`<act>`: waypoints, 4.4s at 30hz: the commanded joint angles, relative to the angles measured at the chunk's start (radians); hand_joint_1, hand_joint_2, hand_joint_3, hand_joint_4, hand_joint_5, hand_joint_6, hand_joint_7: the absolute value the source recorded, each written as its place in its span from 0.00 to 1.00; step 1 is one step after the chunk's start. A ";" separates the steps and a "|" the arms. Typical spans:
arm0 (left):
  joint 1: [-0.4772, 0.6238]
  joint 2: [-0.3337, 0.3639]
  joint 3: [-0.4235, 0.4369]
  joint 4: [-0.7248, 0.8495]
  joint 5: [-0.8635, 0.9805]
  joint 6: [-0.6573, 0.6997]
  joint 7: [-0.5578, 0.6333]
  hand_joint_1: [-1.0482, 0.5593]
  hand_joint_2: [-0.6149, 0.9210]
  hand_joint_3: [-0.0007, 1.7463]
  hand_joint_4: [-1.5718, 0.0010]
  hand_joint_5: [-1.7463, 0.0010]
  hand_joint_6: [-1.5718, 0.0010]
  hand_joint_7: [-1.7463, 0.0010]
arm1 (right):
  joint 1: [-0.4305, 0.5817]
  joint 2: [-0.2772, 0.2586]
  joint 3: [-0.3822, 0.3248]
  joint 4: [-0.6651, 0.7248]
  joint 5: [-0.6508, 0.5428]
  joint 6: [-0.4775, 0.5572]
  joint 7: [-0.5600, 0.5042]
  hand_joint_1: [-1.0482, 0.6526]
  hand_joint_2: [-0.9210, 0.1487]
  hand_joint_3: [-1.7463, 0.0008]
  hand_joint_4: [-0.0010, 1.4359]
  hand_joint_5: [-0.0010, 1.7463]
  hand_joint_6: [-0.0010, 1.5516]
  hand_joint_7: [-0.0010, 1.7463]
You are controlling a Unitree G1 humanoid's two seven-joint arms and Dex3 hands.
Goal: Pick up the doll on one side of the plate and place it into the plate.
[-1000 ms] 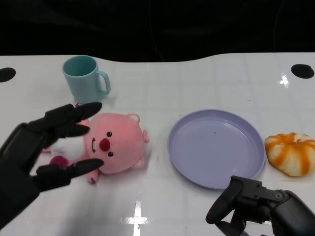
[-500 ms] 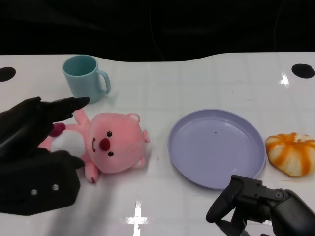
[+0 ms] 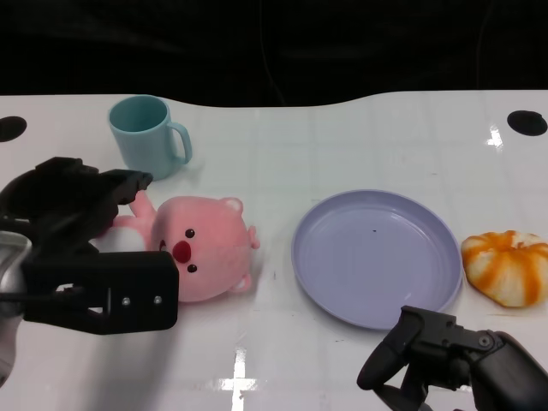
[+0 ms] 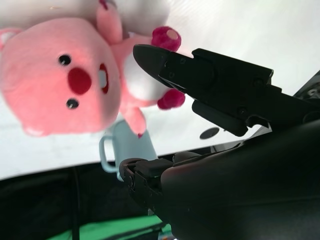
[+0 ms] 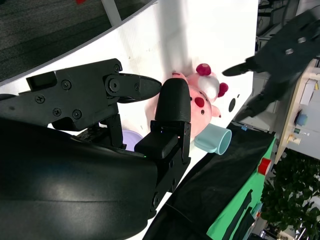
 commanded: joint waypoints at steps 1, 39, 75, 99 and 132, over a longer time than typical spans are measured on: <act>-0.048 -0.013 -0.029 0.071 0.033 -0.002 0.006 0.23 1.00 0.00 0.99 0.79 0.85 1.00 | 0.002 -0.005 0.003 -0.016 0.000 0.004 -0.003 0.47 0.00 0.80 0.45 0.91 0.37 0.75; -0.245 -0.305 -0.179 1.035 -0.075 -0.256 0.524 0.49 1.00 0.14 0.49 0.01 0.58 0.07 | 0.038 -0.008 -0.002 -0.056 0.000 0.034 -0.004 0.46 0.00 0.80 0.44 0.90 0.37 0.74; -0.240 -0.403 -0.039 0.479 -0.272 -0.246 0.412 0.54 0.66 0.73 0.39 0.00 0.52 0.00 | -0.016 -0.003 0.024 0.006 -0.009 0.027 -0.010 0.47 0.00 0.80 0.45 0.91 0.38 0.74; -0.443 -0.676 -0.158 0.736 -0.207 -0.062 0.408 0.53 0.73 0.46 0.46 0.00 0.50 0.38 | 0.001 -0.008 0.048 -0.044 -0.025 0.044 -0.008 0.46 0.00 0.80 0.45 0.90 0.38 0.74; -0.186 -0.421 -0.117 0.144 -0.316 -0.079 0.066 0.08 1.00 0.18 1.00 0.81 0.92 0.97 | -0.002 -0.020 -0.003 -0.026 0.022 0.033 0.017 0.46 0.00 0.80 0.45 0.91 0.38 0.74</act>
